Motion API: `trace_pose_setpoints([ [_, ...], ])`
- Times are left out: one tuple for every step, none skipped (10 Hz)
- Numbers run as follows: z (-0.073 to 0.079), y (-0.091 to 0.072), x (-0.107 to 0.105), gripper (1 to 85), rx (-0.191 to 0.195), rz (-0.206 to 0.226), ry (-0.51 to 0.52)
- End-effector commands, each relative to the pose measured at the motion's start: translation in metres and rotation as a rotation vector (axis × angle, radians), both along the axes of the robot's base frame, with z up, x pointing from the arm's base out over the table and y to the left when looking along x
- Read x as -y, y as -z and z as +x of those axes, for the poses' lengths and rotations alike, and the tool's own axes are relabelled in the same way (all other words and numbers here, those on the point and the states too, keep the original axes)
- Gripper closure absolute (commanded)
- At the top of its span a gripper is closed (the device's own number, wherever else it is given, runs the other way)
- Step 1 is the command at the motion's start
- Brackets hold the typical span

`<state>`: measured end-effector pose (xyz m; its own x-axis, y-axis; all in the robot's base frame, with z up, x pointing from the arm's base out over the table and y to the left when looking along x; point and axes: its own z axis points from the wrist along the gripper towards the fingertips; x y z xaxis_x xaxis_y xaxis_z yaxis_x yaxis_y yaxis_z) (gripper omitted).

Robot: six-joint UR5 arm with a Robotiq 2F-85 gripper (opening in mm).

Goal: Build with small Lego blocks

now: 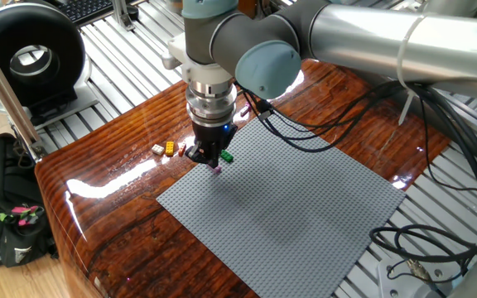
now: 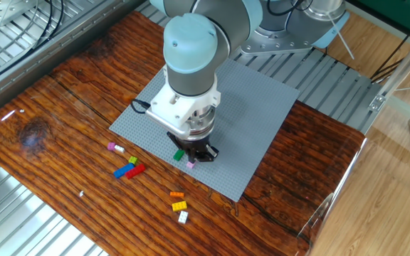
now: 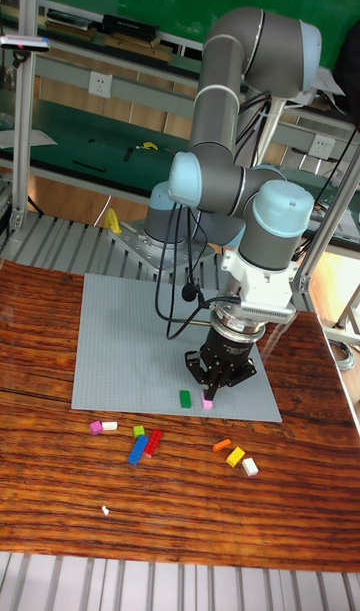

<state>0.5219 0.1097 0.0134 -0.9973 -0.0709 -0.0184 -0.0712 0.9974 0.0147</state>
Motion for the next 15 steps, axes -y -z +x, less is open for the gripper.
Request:
trace_pose_setpoints([
  [0.0004, 0.0006, -0.0011, 83.7, -0.003, 0.011, 0.007],
  [0.0006, 0.0012, -0.0010, 83.7, -0.003, 0.011, 0.007],
  [0.0008, 0.0014, -0.0015, 83.7, -0.003, 0.013, 0.007],
  [0.0006, 0.0018, -0.0015, 83.7, -0.005, 0.013, 0.007],
  [0.0001, 0.0024, -0.0016, 83.7, -0.008, 0.013, 0.007],
  [-0.0010, 0.0026, -0.0017, 83.7, -0.012, 0.013, 0.007],
  [-0.0022, 0.0026, -0.0017, 83.7, -0.017, 0.013, 0.006],
  [-0.0026, 0.0026, -0.0012, 83.7, -0.018, 0.011, 0.006],
  [-0.0032, 0.0024, -0.0005, 83.7, -0.023, 0.011, 0.004],
  [-0.0042, 0.0024, 0.0005, 83.7, -0.028, 0.010, 0.004],
  [-0.0049, 0.0025, 0.0006, 83.7, -0.031, 0.010, 0.004],
  [-0.0049, 0.0024, 0.0008, 83.7, -0.031, 0.008, 0.004],
  [-0.0046, 0.0020, 0.0000, 83.7, -0.031, 0.008, 0.004],
  [-0.0045, 0.0011, -0.0016, 83.7, -0.032, 0.008, 0.007],
  [-0.0047, -0.0008, -0.0032, 83.7, -0.037, 0.002, 0.010],
])
